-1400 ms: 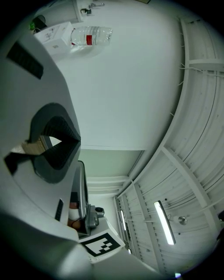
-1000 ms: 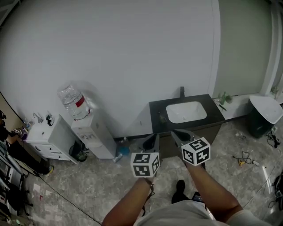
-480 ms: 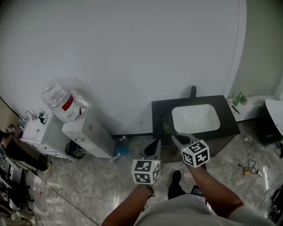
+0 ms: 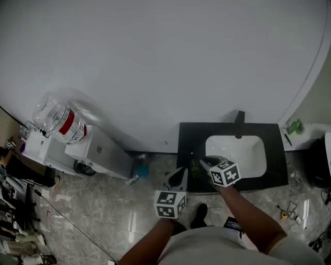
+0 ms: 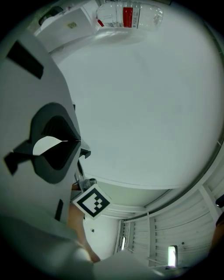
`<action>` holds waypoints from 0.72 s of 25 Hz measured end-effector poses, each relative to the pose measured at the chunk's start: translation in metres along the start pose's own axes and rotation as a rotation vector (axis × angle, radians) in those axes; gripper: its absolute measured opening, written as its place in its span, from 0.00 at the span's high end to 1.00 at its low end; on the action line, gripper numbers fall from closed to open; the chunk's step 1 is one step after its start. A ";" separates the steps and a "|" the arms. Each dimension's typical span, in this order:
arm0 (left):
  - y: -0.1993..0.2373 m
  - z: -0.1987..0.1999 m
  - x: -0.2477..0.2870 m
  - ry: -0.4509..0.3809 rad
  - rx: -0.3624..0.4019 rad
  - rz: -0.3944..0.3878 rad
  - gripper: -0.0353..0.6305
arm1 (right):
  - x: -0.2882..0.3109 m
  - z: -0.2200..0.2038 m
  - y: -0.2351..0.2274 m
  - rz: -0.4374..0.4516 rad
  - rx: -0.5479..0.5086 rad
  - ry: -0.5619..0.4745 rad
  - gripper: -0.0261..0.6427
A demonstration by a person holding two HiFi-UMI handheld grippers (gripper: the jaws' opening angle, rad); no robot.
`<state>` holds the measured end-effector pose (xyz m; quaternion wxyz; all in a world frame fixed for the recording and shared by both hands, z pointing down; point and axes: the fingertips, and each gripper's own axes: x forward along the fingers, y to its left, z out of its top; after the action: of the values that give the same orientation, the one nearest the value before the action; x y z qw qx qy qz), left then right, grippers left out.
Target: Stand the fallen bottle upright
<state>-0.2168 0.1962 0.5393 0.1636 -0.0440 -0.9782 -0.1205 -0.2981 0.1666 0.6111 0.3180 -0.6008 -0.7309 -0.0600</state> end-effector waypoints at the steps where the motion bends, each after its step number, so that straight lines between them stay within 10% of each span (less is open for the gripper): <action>1: 0.006 0.001 0.008 0.004 -0.007 0.008 0.94 | 0.014 0.000 -0.009 0.020 0.027 0.028 0.87; 18: 0.093 -0.007 0.098 0.113 -0.083 0.005 0.93 | 0.208 -0.064 -0.114 0.009 0.275 0.493 0.75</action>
<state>-0.2957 0.2888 0.5989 0.2169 -0.0464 -0.9614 -0.1629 -0.3931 0.2805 0.8070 0.5651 -0.5225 -0.6301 -0.1030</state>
